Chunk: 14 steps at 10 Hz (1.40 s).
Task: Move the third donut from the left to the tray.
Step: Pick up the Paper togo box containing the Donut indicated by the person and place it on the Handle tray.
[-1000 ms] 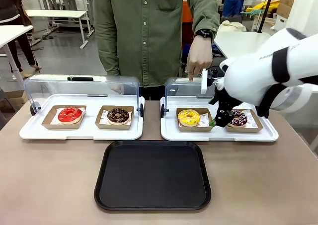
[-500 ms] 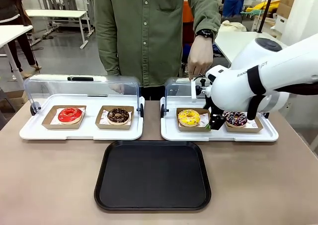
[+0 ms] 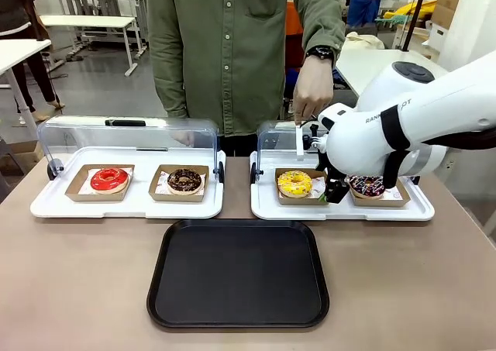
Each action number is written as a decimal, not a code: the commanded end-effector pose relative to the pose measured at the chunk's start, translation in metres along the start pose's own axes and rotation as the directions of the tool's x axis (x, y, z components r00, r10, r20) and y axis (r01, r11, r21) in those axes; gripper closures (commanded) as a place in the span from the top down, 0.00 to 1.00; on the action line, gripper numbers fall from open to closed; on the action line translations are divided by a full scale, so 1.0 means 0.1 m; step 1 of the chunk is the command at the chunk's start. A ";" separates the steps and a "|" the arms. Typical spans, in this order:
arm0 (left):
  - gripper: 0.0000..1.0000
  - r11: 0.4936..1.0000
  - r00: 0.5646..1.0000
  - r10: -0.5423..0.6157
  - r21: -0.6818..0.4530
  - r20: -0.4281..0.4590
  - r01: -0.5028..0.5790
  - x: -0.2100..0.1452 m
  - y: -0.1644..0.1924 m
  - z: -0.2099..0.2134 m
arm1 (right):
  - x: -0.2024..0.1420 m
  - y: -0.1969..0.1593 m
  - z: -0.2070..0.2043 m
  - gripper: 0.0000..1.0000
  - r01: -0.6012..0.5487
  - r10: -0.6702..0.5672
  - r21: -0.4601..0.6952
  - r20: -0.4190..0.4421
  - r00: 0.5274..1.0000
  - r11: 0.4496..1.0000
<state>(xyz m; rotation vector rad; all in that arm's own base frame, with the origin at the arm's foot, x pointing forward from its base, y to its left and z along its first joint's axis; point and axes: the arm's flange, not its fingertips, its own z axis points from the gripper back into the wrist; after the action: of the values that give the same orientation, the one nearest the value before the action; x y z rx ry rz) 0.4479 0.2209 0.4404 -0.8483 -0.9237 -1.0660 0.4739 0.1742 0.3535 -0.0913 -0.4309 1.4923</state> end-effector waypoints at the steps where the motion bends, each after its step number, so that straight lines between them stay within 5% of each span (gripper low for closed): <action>1: 1.00 1.000 1.000 0.001 -0.004 -0.004 -0.001 0.01 -0.01 0.00 | -0.04 0.04 -0.11 1.00 -0.027 0.026 -0.034 -0.025 0.999 0.999; 11: 1.00 1.000 1.000 0.001 -0.004 -0.004 -0.001 0.01 -0.01 0.00 | -0.05 -0.09 -0.48 1.00 -0.068 0.067 -0.007 -0.073 0.995 0.998; 12: 1.00 1.000 1.000 0.001 -0.004 -0.004 -0.001 0.01 -0.01 0.00 | -0.06 -0.12 -0.50 0.42 -0.060 0.060 0.000 -0.075 0.995 0.998; 13: 1.00 1.000 1.000 0.001 -0.004 -0.004 -0.001 0.01 -0.01 0.00 | -0.07 -0.12 -0.49 0.42 -0.057 0.058 0.006 -0.080 0.995 0.998; 14: 1.00 1.000 1.000 0.001 -0.004 -0.004 -0.001 0.01 -0.01 0.00 | -0.07 -0.11 -0.48 0.00 -0.051 0.052 0.014 -0.078 0.996 0.999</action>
<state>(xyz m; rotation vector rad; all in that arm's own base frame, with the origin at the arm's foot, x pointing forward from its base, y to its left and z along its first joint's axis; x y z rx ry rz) 0.4479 0.2209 0.4404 -0.8483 -0.9237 -1.0660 0.4978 0.1689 0.3075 -0.1433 -0.3697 1.5612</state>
